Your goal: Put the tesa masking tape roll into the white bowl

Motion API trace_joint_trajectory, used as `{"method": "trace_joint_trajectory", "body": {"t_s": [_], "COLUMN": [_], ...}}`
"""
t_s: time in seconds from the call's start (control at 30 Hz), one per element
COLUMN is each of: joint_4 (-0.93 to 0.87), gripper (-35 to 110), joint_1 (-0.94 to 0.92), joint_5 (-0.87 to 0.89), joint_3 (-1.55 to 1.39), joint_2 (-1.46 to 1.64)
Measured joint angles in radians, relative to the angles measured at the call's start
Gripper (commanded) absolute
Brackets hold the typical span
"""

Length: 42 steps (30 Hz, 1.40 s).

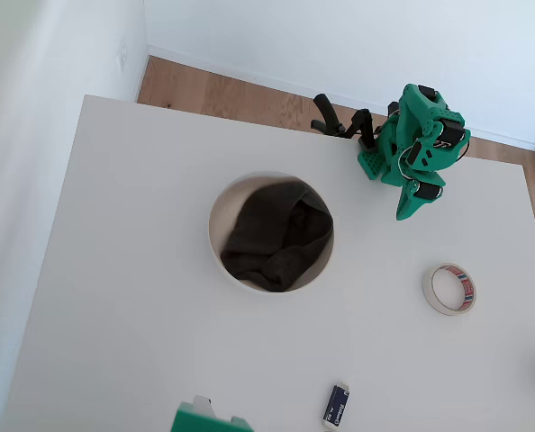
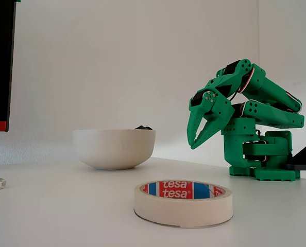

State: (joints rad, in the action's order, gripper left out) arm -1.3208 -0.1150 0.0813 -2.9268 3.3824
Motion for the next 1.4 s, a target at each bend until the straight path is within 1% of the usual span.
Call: {"method": "trace_joint_trajectory", "body": {"t_s": [0.33,0.77,0.93,1.07,1.27,1.4], "joint_4": [0.000,0.000,0.051,0.156,0.324,0.371], "gripper": [-8,-8,-8,-8,-8,-8], "joint_1": [0.046,0.028,-0.005,0.005,0.104,0.187], "joint_5": [-0.026,-0.020,-0.038,-0.043,-0.008,0.017], "joint_3": [0.000,0.000,0.000,0.040,0.236,0.413], "joint_2": [0.000,0.000,-0.026,-0.198,-0.640,-0.945]}}
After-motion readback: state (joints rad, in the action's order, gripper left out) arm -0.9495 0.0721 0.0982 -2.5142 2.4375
